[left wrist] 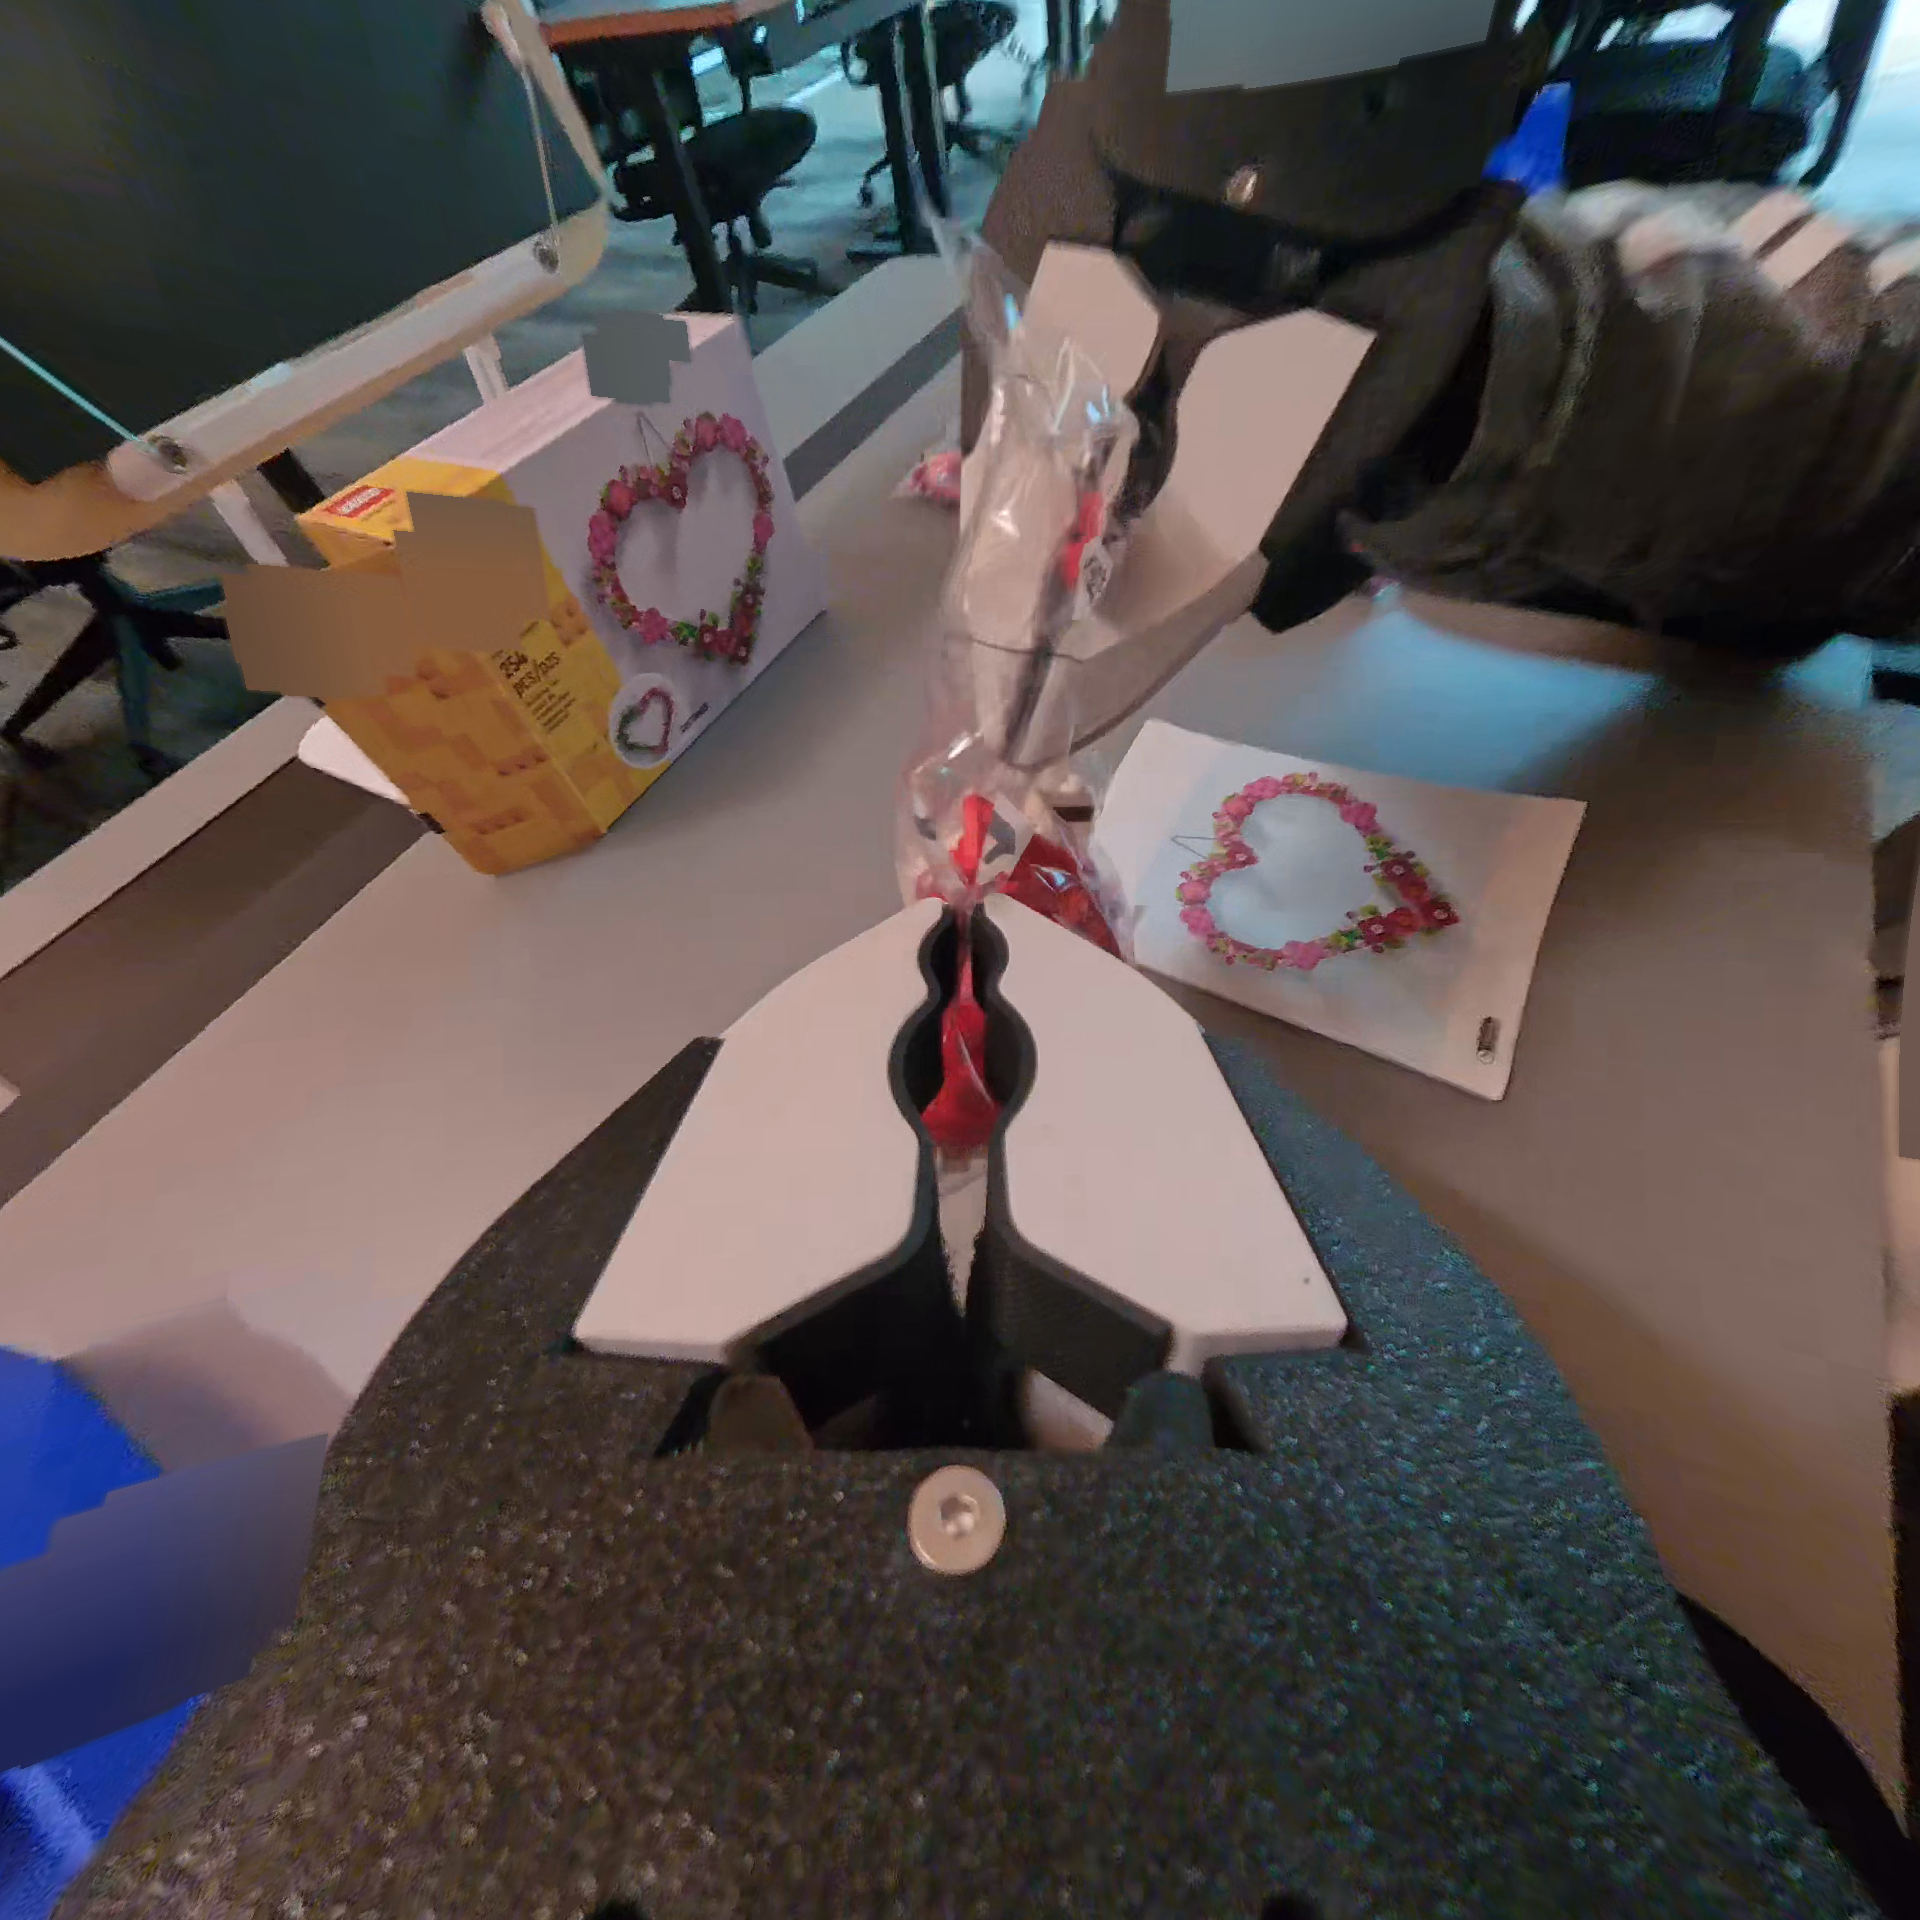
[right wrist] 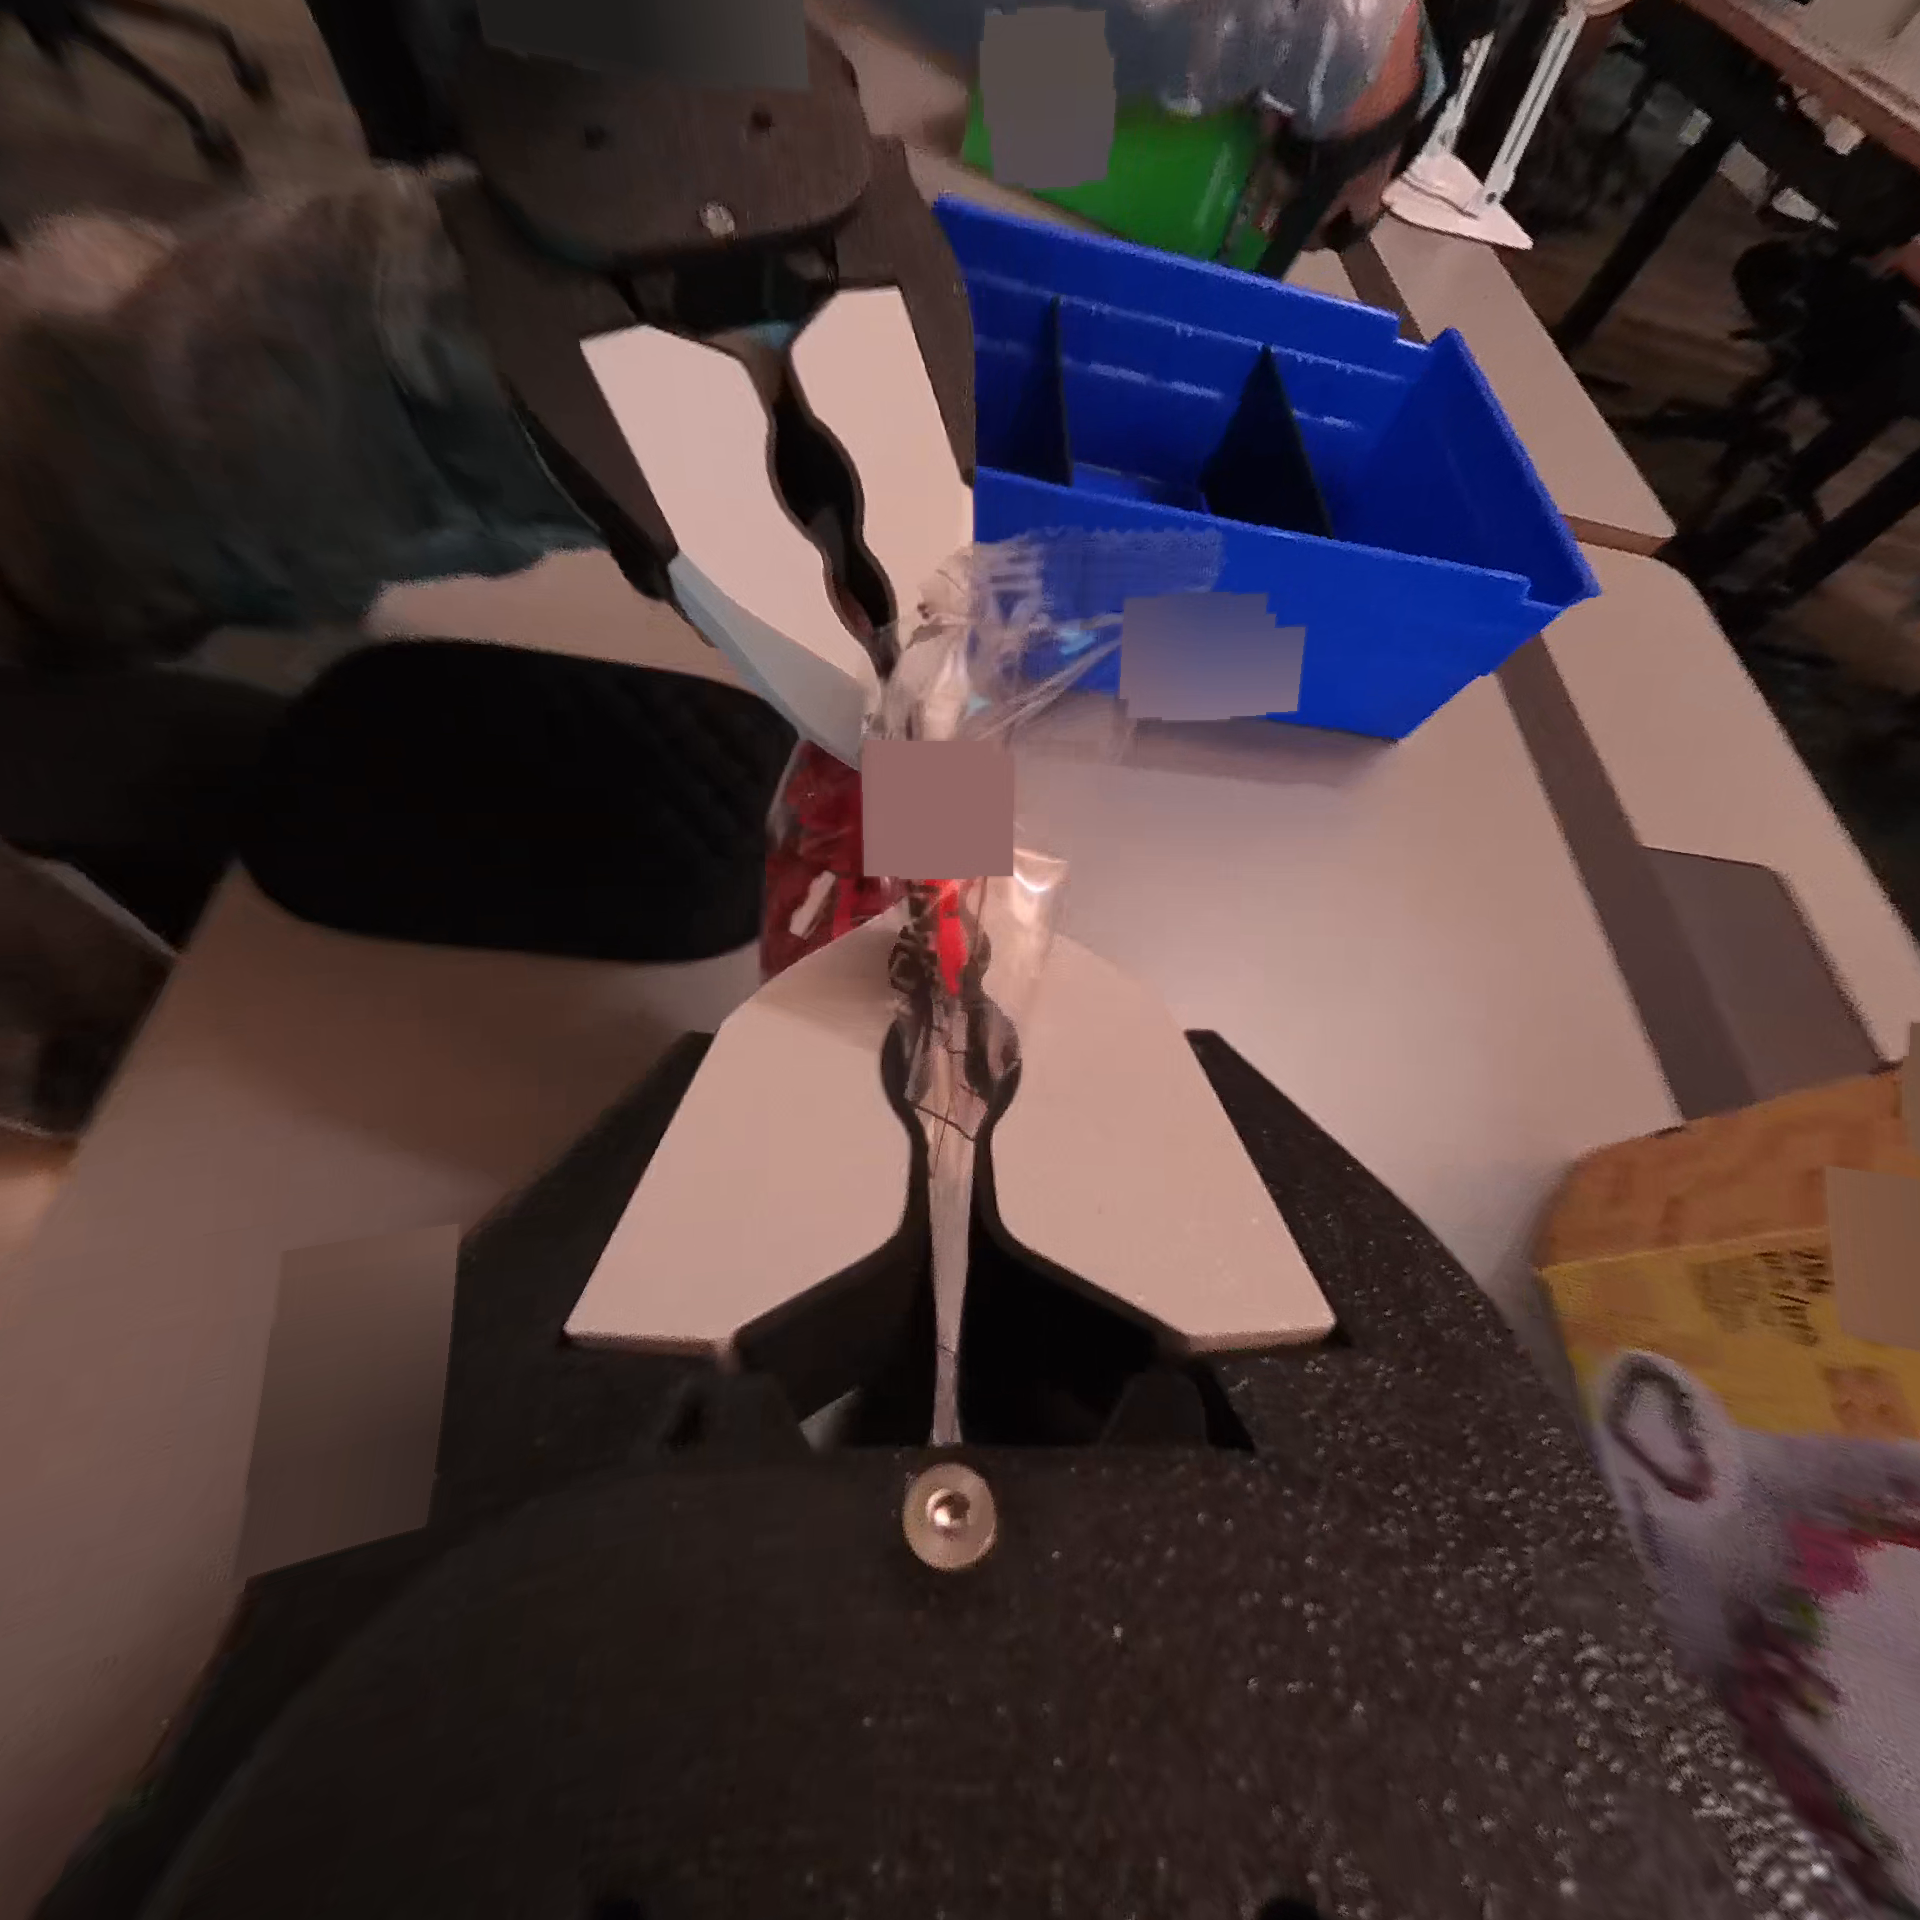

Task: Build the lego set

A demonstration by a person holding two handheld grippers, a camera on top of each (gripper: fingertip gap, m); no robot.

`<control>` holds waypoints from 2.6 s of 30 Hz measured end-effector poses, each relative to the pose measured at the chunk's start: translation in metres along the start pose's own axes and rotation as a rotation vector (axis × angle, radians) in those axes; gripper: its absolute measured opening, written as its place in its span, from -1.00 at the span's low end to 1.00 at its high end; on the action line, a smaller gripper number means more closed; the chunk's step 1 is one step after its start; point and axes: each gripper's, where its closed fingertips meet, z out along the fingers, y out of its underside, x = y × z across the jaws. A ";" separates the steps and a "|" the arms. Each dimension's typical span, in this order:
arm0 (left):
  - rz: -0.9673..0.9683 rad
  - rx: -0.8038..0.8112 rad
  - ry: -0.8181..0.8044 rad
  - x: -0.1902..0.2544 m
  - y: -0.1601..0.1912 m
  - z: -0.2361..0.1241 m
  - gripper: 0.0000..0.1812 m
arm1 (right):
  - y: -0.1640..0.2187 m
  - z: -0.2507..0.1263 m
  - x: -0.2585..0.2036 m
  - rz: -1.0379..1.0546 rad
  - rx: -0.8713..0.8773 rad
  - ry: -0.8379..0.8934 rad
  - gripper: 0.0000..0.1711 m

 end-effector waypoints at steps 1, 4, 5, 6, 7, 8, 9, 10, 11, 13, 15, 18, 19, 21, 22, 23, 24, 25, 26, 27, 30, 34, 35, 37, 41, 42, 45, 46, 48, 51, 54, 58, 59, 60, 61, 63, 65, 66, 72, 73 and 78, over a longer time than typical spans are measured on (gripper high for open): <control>-0.017 0.026 0.017 0.002 -0.003 -0.002 -0.99 | -0.001 -0.002 -0.002 0.025 0.023 -0.025 -1.00; -0.014 0.050 0.016 0.005 -0.005 -0.002 -0.99 | 0.000 -0.003 -0.003 0.058 0.036 -0.051 -1.00; -0.002 0.050 0.001 0.004 -0.004 -0.002 -0.98 | 0.001 -0.002 -0.002 0.054 0.027 -0.041 -1.00; 0.012 0.059 -0.023 0.001 -0.004 -0.003 -0.96 | 0.002 -0.001 0.001 0.042 0.010 -0.015 -1.00; 0.017 0.082 -0.055 -0.004 -0.005 -0.006 -0.91 | 0.003 -0.002 0.003 0.028 -0.007 0.012 -1.00; 0.012 0.120 -0.080 -0.008 -0.007 -0.011 -0.84 | 0.003 -0.002 0.004 0.008 -0.021 0.030 -1.00; -0.003 0.170 -0.095 -0.012 -0.011 -0.017 -0.77 | 0.003 -0.002 0.004 -0.017 -0.027 0.039 -1.00; -0.031 0.218 -0.105 -0.014 -0.014 -0.022 -0.67 | 0.002 -0.003 0.002 -0.045 -0.024 0.035 -1.00; -0.052 0.245 -0.101 -0.015 -0.015 -0.024 -0.51 | 0.001 -0.003 -0.002 -0.061 -0.020 0.021 -1.00; -0.054 0.207 -0.085 -0.011 -0.007 -0.021 -0.23 | 0.000 -0.003 -0.010 -0.057 -0.023 -0.027 -1.00; -0.022 0.128 -0.044 -0.001 0.004 -0.010 -0.20 | 0.001 -0.001 -0.017 -0.072 -0.024 -0.056 -0.99; 0.064 0.083 -0.033 0.011 0.012 0.004 -0.43 | 0.004 0.003 -0.024 -0.112 -0.046 -0.073 -1.00; 0.087 0.070 -0.033 0.013 0.015 0.007 -0.57 | 0.004 0.003 -0.024 -0.122 -0.050 -0.065 -1.00; 0.054 0.072 0.027 0.022 0.016 0.010 -0.78 | 0.005 0.001 -0.024 -0.137 -0.057 -0.067 -1.00; 0.028 0.080 0.051 0.026 0.016 0.011 -0.83 | 0.005 -0.001 -0.026 -0.130 -0.054 -0.079 -1.00; 0.022 0.090 0.060 0.028 0.015 0.010 -0.85 | 0.005 -0.002 -0.027 -0.116 -0.050 -0.094 -1.00; 0.029 0.099 0.056 0.029 0.015 0.008 -0.87 | 0.004 -0.002 -0.028 -0.103 -0.042 -0.100 -1.00; 0.035 0.107 0.049 0.029 0.014 0.006 -0.90 | 0.002 -0.002 -0.028 -0.097 -0.031 -0.099 -1.00; 0.035 0.119 0.040 0.029 0.014 0.003 -0.92 | 0.000 -0.002 -0.028 -0.092 -0.020 -0.099 -1.00; 0.032 0.126 0.038 0.029 0.014 0.001 -0.93 | 0.000 -0.001 -0.029 -0.090 -0.016 -0.104 -1.00; 0.021 0.130 0.052 0.031 0.019 -0.004 -0.94 | 0.000 0.004 -0.034 -0.099 -0.028 -0.107 -1.00; 0.010 0.135 0.052 0.033 0.024 -0.004 -0.94 | 0.003 0.006 -0.036 -0.104 -0.039 -0.120 -1.00; 0.011 0.133 0.049 0.034 0.025 -0.003 -0.94 | 0.005 0.006 -0.037 -0.099 -0.043 -0.133 -1.00; 0.018 0.131 0.048 0.036 0.025 0.001 -0.94 | 0.007 0.004 -0.035 -0.080 -0.044 -0.145 -1.00; 0.004 0.122 0.033 0.033 0.024 0.004 -0.94 | 0.008 0.003 -0.032 -0.053 -0.025 -0.150 -1.00; 0.004 0.121 0.035 0.034 0.024 0.004 -0.94 | 0.008 0.002 -0.032 -0.048 -0.022 -0.155 -1.00; 0.008 0.119 0.028 0.033 0.022 0.003 -0.95 | 0.008 0.001 -0.030 -0.029 -0.009 -0.163 -1.00; 0.011 0.117 0.027 0.033 0.022 0.003 -0.95 | 0.008 0.001 -0.030 -0.019 -0.004 -0.168 -1.00; 0.009 0.114 0.028 0.032 0.023 0.003 -0.95 | 0.009 0.003 -0.030 0.005 0.005 -0.182 -1.00; 0.015 0.115 0.010 0.028 0.024 -0.002 -0.87 | 0.010 0.005 -0.028 0.076 0.013 -0.218 -1.00; 0.009 0.152 -0.112 0.009 0.021 -0.023 -0.67 | 0.014 0.007 -0.016 0.205 0.004 -0.258 -1.00; -0.064 0.203 -0.233 -0.014 0.021 -0.066 -0.53 | 0.030 0.015 0.008 0.408 -0.032 -0.335 -1.00; -0.077 0.193 -0.277 -0.021 0.024 -0.077 -0.49 | 0.036 0.018 0.013 0.454 -0.048 -0.359 -1.00; -0.090 0.180 -0.320 -0.029 0.029 -0.089 -0.46 | 0.042 0.021 0.018 0.494 -0.066 -0.374 -1.00; -0.106 0.171 -0.354 -0.035 0.033 -0.100 -0.43 | 0.047 0.025 0.026 0.524 -0.079 -0.369 -1.00; -0.139 0.158 -0.407 -0.046 0.041 -0.121 -0.42 | 0.059 0.032 0.037 0.558 -0.110 -0.353 -1.00; -0.158 0.129 -0.478 -0.059 0.052 -0.141 -0.44 | 0.069 0.039 0.046 0.571 -0.148 -0.332 -1.00; -0.159 0.114 -0.525 -0.066 0.058 -0.151 -0.51 | 0.071 0.042 0.050 0.587 -0.158 -0.326 -1.00; -0.230 -0.054 -0.749 -0.118 0.114 -0.190 -0.86 | 0.089 0.053 0.064 0.508 -0.282 -0.233 -0.71; -0.235 -0.093 -0.769 -0.126 0.125 -0.191 -0.85 | 0.085 0.054 0.065 0.494 -0.276 -0.235 -0.65; -0.266 -0.305 -0.766 -0.146 0.171 -0.187 -0.59 | 0.059 0.053 0.084 0.379 -0.314 -0.105 -0.19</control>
